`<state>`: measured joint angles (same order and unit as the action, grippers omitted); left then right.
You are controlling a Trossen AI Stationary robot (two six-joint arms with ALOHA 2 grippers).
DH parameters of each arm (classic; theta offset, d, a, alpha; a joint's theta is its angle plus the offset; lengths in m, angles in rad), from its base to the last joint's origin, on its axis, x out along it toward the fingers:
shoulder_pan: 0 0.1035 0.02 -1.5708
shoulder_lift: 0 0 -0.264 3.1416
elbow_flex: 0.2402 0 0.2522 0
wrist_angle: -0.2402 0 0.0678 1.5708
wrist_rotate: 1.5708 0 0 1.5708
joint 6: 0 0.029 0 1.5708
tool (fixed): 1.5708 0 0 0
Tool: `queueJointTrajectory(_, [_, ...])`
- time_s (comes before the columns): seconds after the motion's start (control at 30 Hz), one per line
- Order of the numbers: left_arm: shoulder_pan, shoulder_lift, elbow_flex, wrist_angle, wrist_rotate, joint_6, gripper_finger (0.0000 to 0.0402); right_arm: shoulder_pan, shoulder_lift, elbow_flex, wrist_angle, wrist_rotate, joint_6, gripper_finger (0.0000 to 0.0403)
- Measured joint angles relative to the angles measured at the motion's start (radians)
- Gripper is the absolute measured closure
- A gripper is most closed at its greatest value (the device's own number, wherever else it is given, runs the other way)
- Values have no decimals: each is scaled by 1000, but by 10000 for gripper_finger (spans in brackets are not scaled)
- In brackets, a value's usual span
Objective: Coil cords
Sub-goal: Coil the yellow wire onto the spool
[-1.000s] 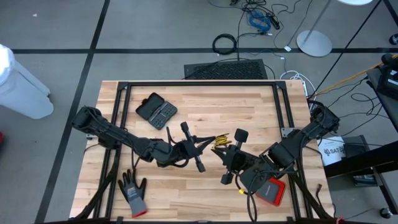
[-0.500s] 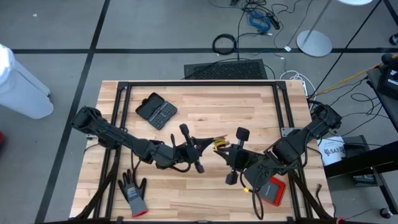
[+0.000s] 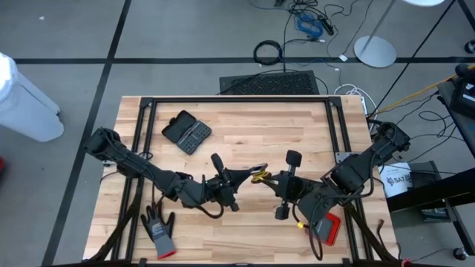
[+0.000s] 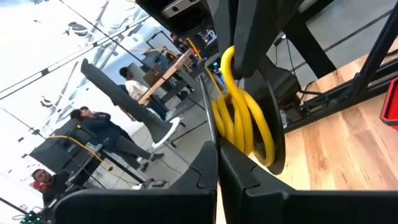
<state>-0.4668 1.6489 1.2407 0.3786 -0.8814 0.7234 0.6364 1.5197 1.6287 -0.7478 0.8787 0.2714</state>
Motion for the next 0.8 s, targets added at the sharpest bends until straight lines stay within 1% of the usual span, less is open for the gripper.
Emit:
queueJointTrajectory(0.13, [-6, 0, 0, -1, 4, 2, 401, 3, -1, 0, -5, -2, 0, 403])
queueJointTrajectory(0.3, [-19, 0, 2, -5, 9, 29, 401, 7, -2, 1, -11, -46, 0, 403])
queueJointTrajectory(0.6, [-48, -7, 26, -12, 8, 54, 401, 11, -16, 3, -50, -48, -5, 403])
queueJointTrajectory(0.8, [-58, -15, 26, -10, 31, 51, 401, 31, -19, 3, -49, -45, -65, 403])
